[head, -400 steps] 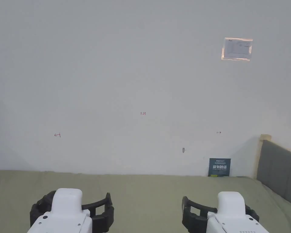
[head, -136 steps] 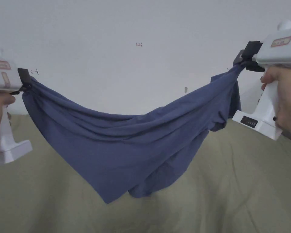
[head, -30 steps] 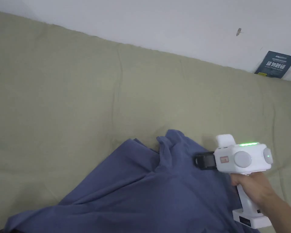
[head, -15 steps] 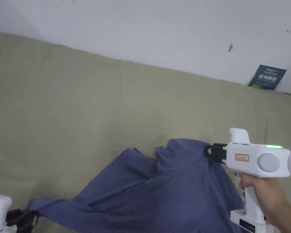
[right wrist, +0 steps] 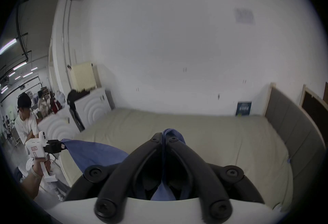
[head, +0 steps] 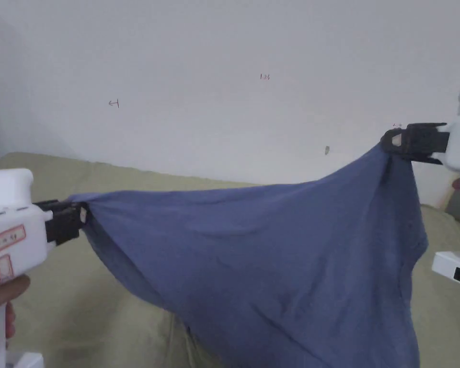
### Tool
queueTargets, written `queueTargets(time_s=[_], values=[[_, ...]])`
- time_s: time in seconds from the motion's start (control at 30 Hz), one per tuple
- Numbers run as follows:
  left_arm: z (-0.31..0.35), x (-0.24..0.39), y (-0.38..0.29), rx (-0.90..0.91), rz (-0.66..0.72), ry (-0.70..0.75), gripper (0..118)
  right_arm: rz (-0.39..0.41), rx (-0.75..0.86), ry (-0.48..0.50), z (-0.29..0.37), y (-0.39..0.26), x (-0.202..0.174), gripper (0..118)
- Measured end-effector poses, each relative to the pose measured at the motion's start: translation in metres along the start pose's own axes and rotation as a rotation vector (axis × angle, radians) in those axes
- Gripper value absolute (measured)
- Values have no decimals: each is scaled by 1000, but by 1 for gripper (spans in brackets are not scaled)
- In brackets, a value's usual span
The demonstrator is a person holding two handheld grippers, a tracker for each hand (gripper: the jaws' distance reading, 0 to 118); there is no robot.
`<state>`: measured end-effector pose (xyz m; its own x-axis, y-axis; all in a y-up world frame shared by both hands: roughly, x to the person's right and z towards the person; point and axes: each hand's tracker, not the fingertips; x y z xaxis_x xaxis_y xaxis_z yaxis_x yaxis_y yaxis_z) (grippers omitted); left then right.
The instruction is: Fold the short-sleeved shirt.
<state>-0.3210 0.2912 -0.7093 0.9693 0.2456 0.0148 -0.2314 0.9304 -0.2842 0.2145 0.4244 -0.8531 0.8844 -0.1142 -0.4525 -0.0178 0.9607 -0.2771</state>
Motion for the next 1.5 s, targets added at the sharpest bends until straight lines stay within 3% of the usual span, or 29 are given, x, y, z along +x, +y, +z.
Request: queueTargets(time_s=[0.17, 0.3, 0.47, 0.6, 0.73, 0.77, 0.87, 0.9, 1.1, 1.23, 1.5], values=[[-11, 18, 100, 79, -75, 53, 8, 33, 97, -87, 19, 69, 5, 4], [-29, 23, 171, 97, -56, 87, 8, -15, 155, -97, 14, 114, 4, 4], [-41, 37, 201, 101, -66, 126, 8, -29, 174, -99, -2, 139, -1, 4], [-59, 45, 214, 94, -64, 154, 8, 7, 186, -128, -28, 148, -3, 4], [-43, 35, 201, 129, -31, 174, 8, 35, 184, -164, -60, 153, 1, 4], [-96, 26, 214, 153, -1, 150, 8, 46, 193, -174, -67, 152, 2, 4], [-96, 32, 215, 151, 10, 128, 8, 57, 229, -172, -84, 148, 10, 4], [-138, 35, 209, 148, -3, 139, 8, 60, 239, -176, -90, 148, 12, 4], [-198, 24, 208, 130, -21, 139, 8, 33, 268, -177, -110, 152, 33, 4], [-216, 27, 198, 103, -12, 128, 8, 55, 256, -200, -115, 147, 41, 4], [-223, 30, 124, 40, 27, 115, 8, -29, 191, -189, -104, 77, 68, 4]])
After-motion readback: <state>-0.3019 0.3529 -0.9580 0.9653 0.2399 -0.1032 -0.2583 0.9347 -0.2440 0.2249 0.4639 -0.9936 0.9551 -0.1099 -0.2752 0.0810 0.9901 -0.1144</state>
